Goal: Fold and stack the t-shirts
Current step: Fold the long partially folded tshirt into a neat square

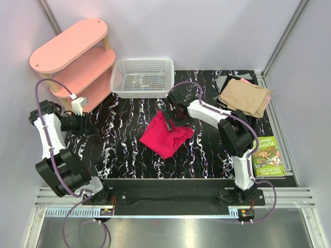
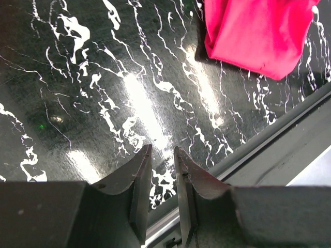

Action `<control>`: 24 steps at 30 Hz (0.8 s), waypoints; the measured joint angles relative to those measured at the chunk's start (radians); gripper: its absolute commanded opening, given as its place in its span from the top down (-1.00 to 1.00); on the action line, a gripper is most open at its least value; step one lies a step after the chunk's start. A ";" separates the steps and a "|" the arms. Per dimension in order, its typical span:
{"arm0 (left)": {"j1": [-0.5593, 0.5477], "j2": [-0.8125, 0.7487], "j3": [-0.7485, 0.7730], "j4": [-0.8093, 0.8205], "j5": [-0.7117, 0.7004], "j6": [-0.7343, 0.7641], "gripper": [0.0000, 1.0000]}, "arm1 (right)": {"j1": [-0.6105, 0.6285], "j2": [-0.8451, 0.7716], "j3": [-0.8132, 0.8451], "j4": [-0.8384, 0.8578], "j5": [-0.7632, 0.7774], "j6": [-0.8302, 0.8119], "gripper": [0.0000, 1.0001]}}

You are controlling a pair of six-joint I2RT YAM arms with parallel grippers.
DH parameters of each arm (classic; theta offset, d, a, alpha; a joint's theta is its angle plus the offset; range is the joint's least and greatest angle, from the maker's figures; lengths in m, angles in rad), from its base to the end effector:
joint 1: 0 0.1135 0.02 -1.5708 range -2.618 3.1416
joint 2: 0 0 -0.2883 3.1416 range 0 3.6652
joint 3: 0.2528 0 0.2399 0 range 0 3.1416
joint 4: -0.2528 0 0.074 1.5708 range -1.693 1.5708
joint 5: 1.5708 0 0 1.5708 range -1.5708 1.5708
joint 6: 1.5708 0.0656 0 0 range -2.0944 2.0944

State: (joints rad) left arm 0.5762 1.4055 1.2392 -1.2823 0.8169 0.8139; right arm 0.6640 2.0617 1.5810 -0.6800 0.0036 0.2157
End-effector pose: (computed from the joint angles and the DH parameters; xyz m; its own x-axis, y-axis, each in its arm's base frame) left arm 0.2156 0.0831 0.3006 -0.7884 0.0811 -0.6097 0.4001 0.8205 -0.4083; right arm 0.3508 0.2742 0.1855 -0.8372 -0.3833 -0.3902 -0.4463 0.8911 0.0821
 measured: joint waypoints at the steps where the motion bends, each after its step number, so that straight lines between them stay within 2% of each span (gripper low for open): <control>1: -0.003 -0.007 0.000 -0.005 -0.003 0.005 0.43 | -0.003 0.006 0.006 -0.010 0.021 -0.004 -0.99; 9: -0.019 -0.024 -0.006 -0.023 -0.017 0.027 0.43 | -0.032 0.014 0.171 -0.131 0.317 0.001 -0.99; 11: -0.026 -0.027 -0.006 -0.026 -0.023 0.027 0.42 | -0.037 -0.027 0.185 -0.142 0.327 0.022 -0.99; 14: -0.043 -0.040 -0.010 -0.025 -0.033 0.026 0.42 | -0.054 -0.136 0.168 -0.124 0.171 0.087 -1.00; 19: -0.095 -0.074 -0.033 -0.026 -0.044 0.015 0.42 | -0.085 -0.380 -0.032 0.118 -0.242 0.286 -0.99; 24: -0.120 -0.087 -0.039 -0.023 -0.056 0.000 0.42 | -0.080 -0.348 -0.224 0.350 -0.509 0.441 -0.99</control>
State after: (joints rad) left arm 0.4561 1.3190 1.1999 -1.3056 0.7609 0.8143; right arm 0.5835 1.7142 1.3575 -0.3302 -0.5053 0.6571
